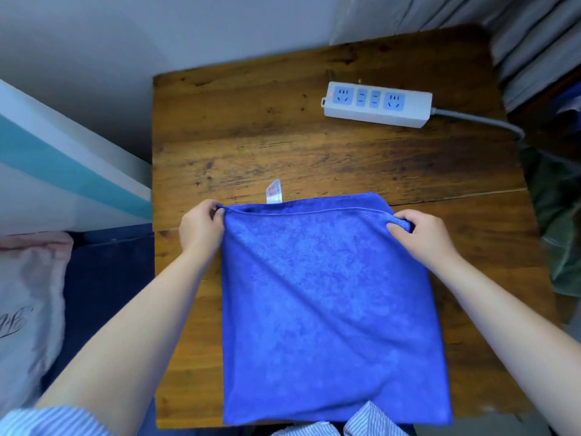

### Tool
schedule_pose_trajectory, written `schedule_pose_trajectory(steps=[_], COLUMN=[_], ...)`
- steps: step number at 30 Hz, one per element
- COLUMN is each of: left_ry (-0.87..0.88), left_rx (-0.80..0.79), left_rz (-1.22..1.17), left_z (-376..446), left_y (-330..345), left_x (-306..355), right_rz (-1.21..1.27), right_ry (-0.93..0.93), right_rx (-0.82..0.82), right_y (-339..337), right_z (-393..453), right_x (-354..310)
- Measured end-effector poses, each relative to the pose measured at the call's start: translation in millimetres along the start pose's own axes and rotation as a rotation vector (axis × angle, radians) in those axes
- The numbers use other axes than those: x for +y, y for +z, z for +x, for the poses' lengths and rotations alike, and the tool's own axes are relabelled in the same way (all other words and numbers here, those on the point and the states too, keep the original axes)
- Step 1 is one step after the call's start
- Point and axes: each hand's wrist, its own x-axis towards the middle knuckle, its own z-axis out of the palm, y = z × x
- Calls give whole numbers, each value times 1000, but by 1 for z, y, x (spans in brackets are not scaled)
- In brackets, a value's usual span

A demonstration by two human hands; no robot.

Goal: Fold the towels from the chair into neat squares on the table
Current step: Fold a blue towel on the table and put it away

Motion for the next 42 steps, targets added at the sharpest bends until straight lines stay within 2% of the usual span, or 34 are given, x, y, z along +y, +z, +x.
schedule_pose_trajectory(steps=[3, 8, 12, 16, 19, 22, 25, 32, 35, 42], left_ry=[18, 206, 329, 386, 415, 434, 417, 499, 460, 564], left_rx=[-39, -176, -299, -363, -361, -316, -264, -153, -114, -63], left_rz=[49, 253, 401, 537, 575, 556, 453, 287, 255, 230], left_z=[8, 27, 30, 31, 26, 19, 13, 1, 0, 3], left_y=[8, 7, 6, 0, -7, -14, -21, -29, -30, -16], left_x=[1, -4, 6, 5, 5, 0, -6, -16, -21, -36], right_rz=[12, -20, -194, -398, -451, -500, -586, -717, -764, -533], right_ry=[8, -22, -67, -173, -239, -292, -371, -370, -366, -226], right_rx=[-5, -35, -71, -168, -340, -513, -587, -532, -400, -210], right_y=[-2, -6, -16, -16, -14, -14, -18, -42, -51, -48], right_z=[7, 14, 29, 49, 61, 68, 67, 51, 39, 32], right_x=[-2, -7, -7, -13, -25, -37, -43, -33, -27, -14])
